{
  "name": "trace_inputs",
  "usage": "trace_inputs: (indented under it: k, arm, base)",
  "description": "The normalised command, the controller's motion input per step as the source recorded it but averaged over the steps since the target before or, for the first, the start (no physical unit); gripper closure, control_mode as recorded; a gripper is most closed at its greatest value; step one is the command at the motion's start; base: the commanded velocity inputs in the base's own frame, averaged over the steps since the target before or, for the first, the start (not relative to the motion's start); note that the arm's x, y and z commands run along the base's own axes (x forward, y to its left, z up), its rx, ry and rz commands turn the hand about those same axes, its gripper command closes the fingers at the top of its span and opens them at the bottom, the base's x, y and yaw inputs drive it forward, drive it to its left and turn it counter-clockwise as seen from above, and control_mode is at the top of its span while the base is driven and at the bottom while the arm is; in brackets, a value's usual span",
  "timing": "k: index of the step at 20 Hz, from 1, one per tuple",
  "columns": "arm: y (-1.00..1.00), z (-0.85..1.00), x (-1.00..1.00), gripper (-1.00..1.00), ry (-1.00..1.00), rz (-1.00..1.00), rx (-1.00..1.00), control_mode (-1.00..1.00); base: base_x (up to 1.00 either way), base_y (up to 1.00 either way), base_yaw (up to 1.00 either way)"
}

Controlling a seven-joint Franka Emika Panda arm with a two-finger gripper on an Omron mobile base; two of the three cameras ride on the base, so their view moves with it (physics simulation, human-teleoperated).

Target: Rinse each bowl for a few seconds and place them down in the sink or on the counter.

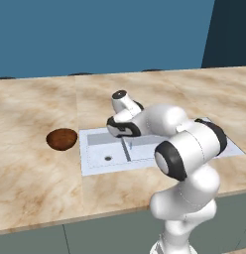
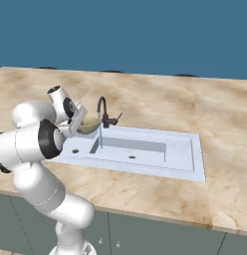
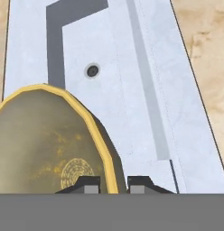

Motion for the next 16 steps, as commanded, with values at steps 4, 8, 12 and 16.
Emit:
trace_inputs:
  k: [4,8,12,16]
  arm:
    - [0.01,-0.23,0.45,1.0,0.0,-0.02,-0.03,-1.0]
    - [0.14,-0.23,0.37,1.0,0.0,-0.02,-0.05,-1.0]
    - [0.18,-0.21,0.3,1.0,0.0,-0.01,-0.04,-1.0]
    - [0.38,-0.01,-0.06,1.0,0.0,0.0,0.0,-1.0]
  base:
    - [0.0,0.0,0.0]
    - [0.0,0.0,0.0]
    - [0.0,0.0,0.0]
    - [0.0,0.0,0.0]
